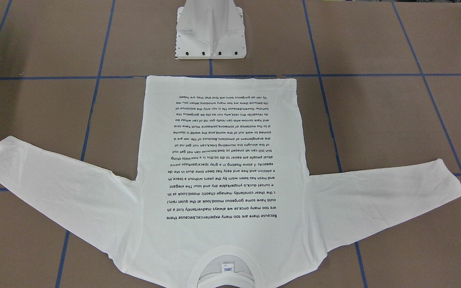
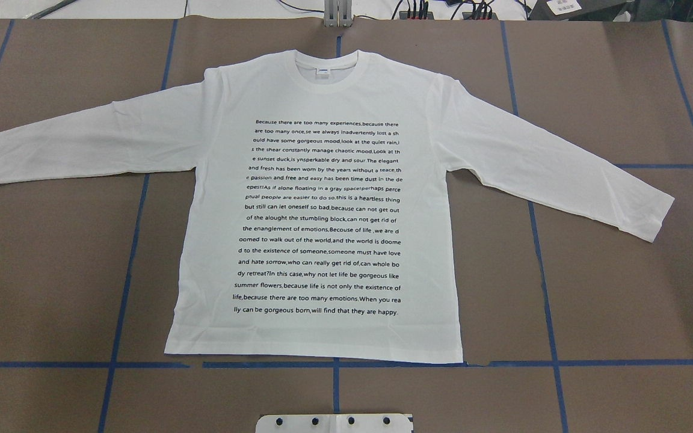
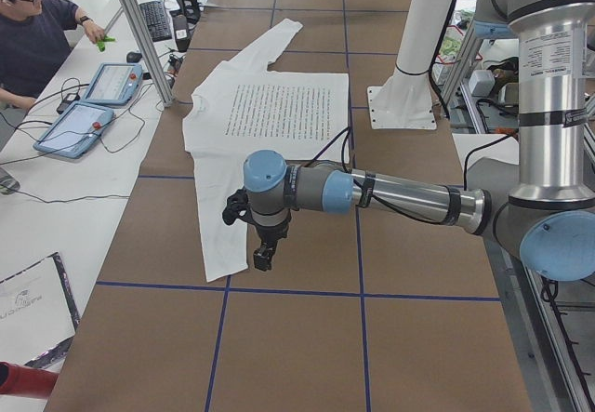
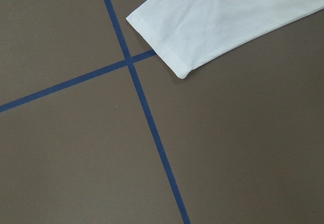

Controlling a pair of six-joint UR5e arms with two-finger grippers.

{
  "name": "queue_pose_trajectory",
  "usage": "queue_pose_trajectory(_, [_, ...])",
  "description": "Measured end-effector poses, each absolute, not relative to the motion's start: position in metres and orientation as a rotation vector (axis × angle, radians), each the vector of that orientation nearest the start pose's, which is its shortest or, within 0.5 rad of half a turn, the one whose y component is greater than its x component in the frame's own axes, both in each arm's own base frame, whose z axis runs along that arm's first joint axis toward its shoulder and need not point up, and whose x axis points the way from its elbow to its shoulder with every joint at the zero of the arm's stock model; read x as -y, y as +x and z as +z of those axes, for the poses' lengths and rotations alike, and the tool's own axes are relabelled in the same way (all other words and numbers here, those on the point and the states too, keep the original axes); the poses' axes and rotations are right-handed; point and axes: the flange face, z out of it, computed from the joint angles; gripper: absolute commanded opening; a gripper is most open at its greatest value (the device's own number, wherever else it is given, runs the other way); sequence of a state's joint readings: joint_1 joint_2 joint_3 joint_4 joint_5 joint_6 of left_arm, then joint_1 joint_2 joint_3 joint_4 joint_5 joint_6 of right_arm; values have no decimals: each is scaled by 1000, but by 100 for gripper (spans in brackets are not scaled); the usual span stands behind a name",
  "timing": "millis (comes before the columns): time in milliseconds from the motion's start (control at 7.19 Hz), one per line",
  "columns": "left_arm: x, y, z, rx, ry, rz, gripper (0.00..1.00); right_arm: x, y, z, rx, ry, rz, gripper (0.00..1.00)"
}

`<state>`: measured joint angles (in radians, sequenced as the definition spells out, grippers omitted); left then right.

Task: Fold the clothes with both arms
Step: 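Move the right gripper down to the cuff of the sleeve nearest it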

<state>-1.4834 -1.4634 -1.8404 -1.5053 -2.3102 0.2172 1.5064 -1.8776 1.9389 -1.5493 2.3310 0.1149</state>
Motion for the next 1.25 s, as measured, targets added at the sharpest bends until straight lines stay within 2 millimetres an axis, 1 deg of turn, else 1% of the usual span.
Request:
queue_pose_trajectory(139, [452,-27,584,-734,145,328,100,372,41,607,764,12,16,100])
queue_pose_trajectory(417, [454,-26,572,-731,167,338,100,376,40,601,769,25,10,100])
queue_pose_trajectory(557, [457,-25,567,-726,179,344,100,381,36,597,768,36,-4,100])
queue_pose_trajectory(696, [460,-25,563,-717,189,348,100,390,24,594,763,46,-25,100])
queue_pose_trajectory(835, [461,-25,559,-712,195,349,100,403,8,594,760,45,-28,100])
queue_pose_trajectory(974, [462,-25,557,-710,199,349,100,420,-10,599,766,49,-3,100])
queue_pose_trajectory(1113, [462,-26,555,-709,204,350,100,432,-28,607,783,58,52,100])
queue_pose_trajectory(1252, [462,-26,551,-709,210,351,100,438,-49,613,803,67,125,100])
